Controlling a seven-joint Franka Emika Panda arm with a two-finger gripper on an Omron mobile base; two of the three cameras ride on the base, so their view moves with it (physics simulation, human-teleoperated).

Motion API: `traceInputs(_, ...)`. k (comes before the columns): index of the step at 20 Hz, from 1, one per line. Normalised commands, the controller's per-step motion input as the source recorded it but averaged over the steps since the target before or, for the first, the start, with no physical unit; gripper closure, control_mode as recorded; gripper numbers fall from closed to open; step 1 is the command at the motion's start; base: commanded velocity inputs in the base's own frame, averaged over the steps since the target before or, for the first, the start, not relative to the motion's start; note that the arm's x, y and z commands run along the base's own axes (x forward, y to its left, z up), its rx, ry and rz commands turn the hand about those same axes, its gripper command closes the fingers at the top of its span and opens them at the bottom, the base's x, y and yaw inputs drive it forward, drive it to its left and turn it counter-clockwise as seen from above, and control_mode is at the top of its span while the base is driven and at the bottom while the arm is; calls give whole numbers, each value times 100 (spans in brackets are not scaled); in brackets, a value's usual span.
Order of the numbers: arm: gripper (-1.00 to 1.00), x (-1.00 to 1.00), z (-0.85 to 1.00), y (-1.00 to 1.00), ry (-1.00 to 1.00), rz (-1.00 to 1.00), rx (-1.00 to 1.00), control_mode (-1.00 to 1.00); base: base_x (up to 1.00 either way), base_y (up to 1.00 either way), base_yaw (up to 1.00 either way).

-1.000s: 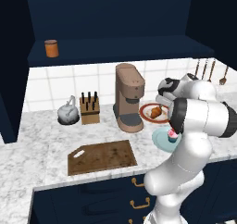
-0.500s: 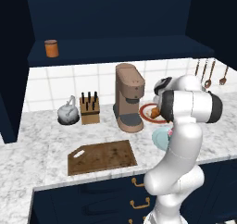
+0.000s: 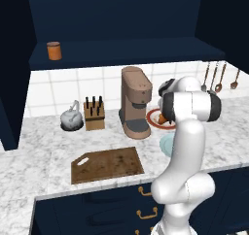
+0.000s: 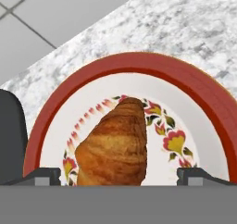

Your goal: From the different types of pastries on the counter, select a croissant and place it on the cutting board. Then retrieve a jar of jam from the cabinet and place it alongside the croissant on the cutting board.

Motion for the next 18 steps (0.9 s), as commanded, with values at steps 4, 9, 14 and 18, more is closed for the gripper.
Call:
traceInputs(4, -100, 12, -22, 0, 0, 0, 2, -100, 0, 0, 0)
traceInputs(9, -100, 5, -21, 0, 0, 0, 1, -100, 0, 0, 0)
traceInputs(14, -100, 5, -33, 17, 3, 0, 0, -100, 0, 0, 0)
traceInputs(18, 100, 18, -14, 32, 12, 0, 0, -100, 0, 0, 0)
